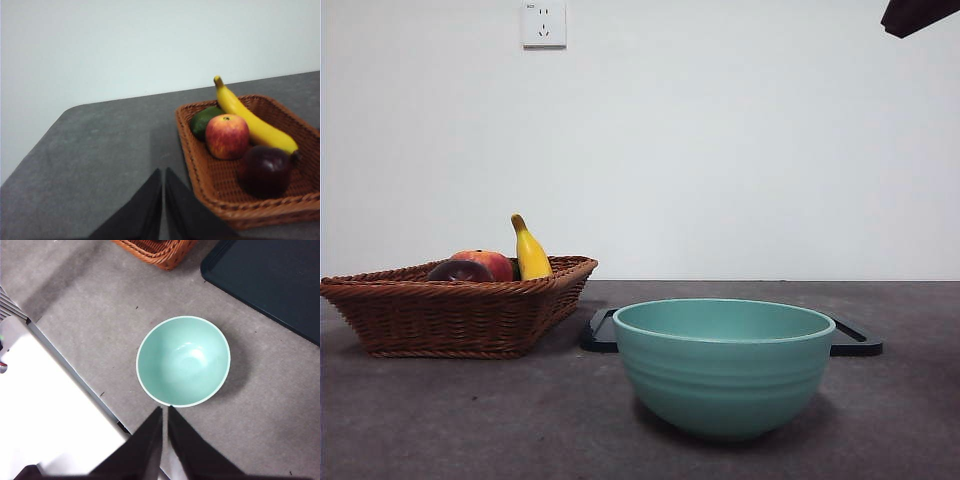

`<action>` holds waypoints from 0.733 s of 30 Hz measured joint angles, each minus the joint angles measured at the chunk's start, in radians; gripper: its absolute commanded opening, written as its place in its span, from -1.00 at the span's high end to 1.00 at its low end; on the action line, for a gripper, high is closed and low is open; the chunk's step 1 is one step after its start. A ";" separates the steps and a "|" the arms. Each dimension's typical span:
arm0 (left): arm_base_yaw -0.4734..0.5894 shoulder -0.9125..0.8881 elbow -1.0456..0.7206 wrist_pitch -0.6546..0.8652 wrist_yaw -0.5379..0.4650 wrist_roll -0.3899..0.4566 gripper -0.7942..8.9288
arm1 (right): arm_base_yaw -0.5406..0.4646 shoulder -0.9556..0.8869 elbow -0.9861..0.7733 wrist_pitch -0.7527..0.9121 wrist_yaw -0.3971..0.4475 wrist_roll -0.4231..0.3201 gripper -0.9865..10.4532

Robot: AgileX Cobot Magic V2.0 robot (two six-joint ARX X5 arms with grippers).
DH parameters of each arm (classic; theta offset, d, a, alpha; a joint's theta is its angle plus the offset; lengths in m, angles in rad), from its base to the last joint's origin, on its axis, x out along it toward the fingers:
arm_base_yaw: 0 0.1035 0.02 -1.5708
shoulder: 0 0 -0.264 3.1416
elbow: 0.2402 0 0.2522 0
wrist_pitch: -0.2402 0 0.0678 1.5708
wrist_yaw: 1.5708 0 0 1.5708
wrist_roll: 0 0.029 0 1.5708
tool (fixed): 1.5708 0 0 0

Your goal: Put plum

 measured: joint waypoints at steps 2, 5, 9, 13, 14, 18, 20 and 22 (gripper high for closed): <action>0.001 -0.012 -0.021 0.001 -0.008 0.000 0.82 | 0.000 0.000 0.000 0.000 0.000 0.000 0.82; 0.002 -0.024 -0.051 0.000 -0.023 0.000 0.82 | 0.000 0.000 0.000 0.000 0.000 0.000 0.82; 0.002 -0.024 -0.062 -0.013 -0.024 0.000 0.82 | 0.000 0.000 0.000 0.000 0.000 0.000 0.82; 0.002 -0.024 -0.062 -0.048 -0.024 0.000 0.82 | 0.000 0.000 0.000 0.000 0.000 0.000 0.82; 0.002 -0.024 -0.062 -0.063 -0.024 0.000 0.82 | 0.000 0.000 0.000 0.000 0.000 0.000 0.82; 0.002 -0.024 -0.062 -0.085 -0.025 0.000 0.82 | 0.000 0.000 0.000 0.000 0.000 0.000 0.82; 0.002 -0.024 -0.062 -0.085 -0.024 0.000 0.82 | 0.000 0.000 0.000 0.000 0.000 0.000 0.82; 0.002 -0.024 -0.062 -0.085 -0.024 0.000 0.82 | 0.000 0.000 0.000 0.000 0.000 0.000 0.82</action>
